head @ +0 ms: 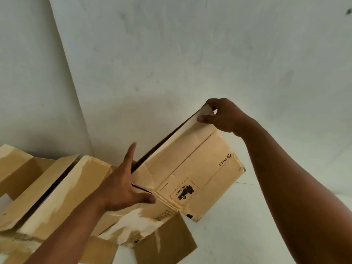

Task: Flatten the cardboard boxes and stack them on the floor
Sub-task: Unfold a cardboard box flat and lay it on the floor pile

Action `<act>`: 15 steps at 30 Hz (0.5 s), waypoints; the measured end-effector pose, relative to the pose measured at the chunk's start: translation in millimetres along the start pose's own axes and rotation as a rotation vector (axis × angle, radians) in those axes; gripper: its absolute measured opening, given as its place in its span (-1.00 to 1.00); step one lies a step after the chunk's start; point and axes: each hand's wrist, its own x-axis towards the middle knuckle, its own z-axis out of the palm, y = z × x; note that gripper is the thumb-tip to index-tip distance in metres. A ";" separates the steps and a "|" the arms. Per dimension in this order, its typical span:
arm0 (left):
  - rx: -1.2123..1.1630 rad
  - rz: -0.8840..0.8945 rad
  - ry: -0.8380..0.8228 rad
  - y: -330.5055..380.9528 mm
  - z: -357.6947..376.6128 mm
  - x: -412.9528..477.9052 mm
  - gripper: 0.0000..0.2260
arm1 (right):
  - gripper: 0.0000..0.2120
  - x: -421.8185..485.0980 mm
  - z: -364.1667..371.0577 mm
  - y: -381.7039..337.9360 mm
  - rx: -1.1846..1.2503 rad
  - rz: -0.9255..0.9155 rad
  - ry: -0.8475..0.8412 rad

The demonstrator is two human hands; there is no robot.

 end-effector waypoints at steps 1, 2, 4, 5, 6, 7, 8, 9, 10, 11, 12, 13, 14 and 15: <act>0.009 0.006 0.044 4.4 1.8 8.2 0.29 | -0.73 -0.5 0.1 -4.2 -0.015 -0.008 0.014; 0.017 0.014 0.094 5.3 4.4 16.6 0.15 | -0.69 -0.9 -0.2 -7.2 -0.019 -0.012 0.029; 0.043 0.045 0.190 1.9 10.5 30.1 -0.34 | -0.65 -3.4 -2.0 -10.7 0.004 0.001 0.066; 0.045 0.065 0.222 1.0 14.0 32.9 -0.56 | -0.62 -5.8 -3.8 -10.9 0.023 0.015 0.093; 0.031 0.096 0.251 -0.5 17.4 34.3 -0.71 | -0.60 -8.6 -5.6 -10.1 0.039 0.024 0.123; 0.018 0.139 0.278 -1.2 20.7 34.6 -0.79 | -0.57 -12.7 -8.2 -8.6 0.050 0.035 0.151; 0.010 0.182 0.297 -0.9 23.6 33.1 -0.83 | -0.53 -18.2 -11.5 -6.6 0.067 0.050 0.166; 0.004 0.218 0.308 -0.1 25.7 30.8 -0.84 | -0.50 -23.3 -15.0 -0.9 0.090 0.075 0.162; -0.008 0.242 0.302 -0.1 28.1 29.3 -0.85 | -0.46 -29.7 -19.8 8.8 0.115 0.111 0.129; -0.031 0.258 0.290 -0.9 30.0 28.1 -0.86 | -0.41 -37.0 -25.3 20.1 0.128 0.152 0.065; -0.060 0.258 0.280 -3.1 30.9 27.1 -0.86 | -0.38 -44.2 -31.2 34.0 0.125 0.190 -0.017; -0.087 0.247 0.272 -5.7 30.9 26.4 -0.87 | -0.37 -51.0 -36.9 50.5 0.096 0.231 -0.099; -0.108 0.238 0.268 -7.8 29.4 25.9 -0.87 | -0.40 -57.9 -42.7 67.0 0.041 0.271 -0.176; -0.124 0.230 0.271 -10.0 27.3 26.6 -0.88 | -0.47 -64.9 -47.9 82.1 -0.031 0.310 -0.252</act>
